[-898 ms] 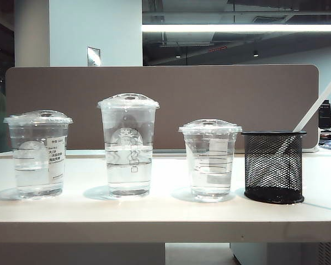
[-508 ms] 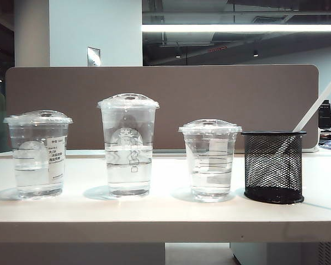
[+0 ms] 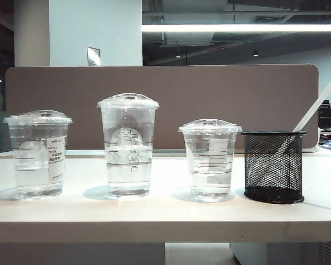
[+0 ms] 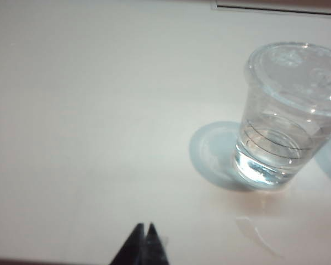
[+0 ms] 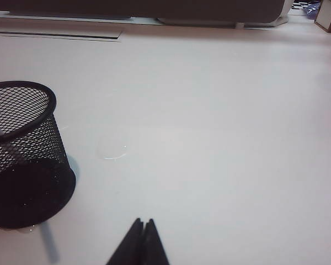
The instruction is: Pick up the straw and insert it into the small coffee cup.
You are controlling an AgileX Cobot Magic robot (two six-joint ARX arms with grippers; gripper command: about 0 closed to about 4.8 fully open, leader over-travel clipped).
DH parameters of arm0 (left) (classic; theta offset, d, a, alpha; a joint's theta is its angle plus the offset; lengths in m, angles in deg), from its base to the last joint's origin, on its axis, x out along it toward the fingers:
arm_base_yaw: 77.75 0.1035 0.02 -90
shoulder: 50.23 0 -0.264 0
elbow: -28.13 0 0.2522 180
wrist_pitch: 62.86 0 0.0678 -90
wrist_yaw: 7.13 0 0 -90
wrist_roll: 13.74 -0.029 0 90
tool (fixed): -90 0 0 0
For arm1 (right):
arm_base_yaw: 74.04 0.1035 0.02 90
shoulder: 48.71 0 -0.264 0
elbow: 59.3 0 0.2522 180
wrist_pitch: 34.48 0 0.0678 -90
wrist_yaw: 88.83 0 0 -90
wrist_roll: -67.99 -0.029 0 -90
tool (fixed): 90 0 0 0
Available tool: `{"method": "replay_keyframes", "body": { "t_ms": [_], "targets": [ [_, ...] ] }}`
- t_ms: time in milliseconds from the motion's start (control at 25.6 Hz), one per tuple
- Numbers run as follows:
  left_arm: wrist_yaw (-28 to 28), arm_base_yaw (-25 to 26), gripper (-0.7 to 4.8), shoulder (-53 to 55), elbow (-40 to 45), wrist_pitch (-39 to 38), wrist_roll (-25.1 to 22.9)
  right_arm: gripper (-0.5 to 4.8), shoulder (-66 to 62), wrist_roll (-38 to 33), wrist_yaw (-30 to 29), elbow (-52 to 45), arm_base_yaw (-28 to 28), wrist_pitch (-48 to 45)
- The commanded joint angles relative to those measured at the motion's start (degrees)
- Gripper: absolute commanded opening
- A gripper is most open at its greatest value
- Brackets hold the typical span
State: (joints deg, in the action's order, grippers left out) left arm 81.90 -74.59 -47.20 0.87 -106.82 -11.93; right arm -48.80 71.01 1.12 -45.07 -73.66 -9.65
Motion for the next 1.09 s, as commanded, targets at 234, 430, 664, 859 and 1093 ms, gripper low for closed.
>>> {"method": "replay_keyframes", "body": {
  "t_ms": [234,430,664,859,1093],
  "targets": [
    [0.11,0.00,-0.04,7.30,-16.72,-4.04,0.17,-0.08,0.07,-0.07,0.13,-0.35,0.00,-0.59],
    [0.11,0.00,-0.04,10.54,-26.99,-4.46,0.11,-0.08,0.07,-0.07,0.13,-0.35,0.00,-0.57],
    [-3.96,0.00,-0.04,10.73,-42.23,-15.45,4.83,-0.08,0.07,-0.07,0.13,-0.35,0.00,-0.57],
    [-15.21,0.00,-0.04,10.45,-53.00,-32.87,7.80,-0.08,0.07,-0.07,0.13,-0.35,0.00,-0.59],
    [-18.80,0.00,-0.05,10.05,-61.99,-51.47,7.67,-0.08,0.07,-0.07,0.13,-0.35,0.00,-0.57]
  ]
}}
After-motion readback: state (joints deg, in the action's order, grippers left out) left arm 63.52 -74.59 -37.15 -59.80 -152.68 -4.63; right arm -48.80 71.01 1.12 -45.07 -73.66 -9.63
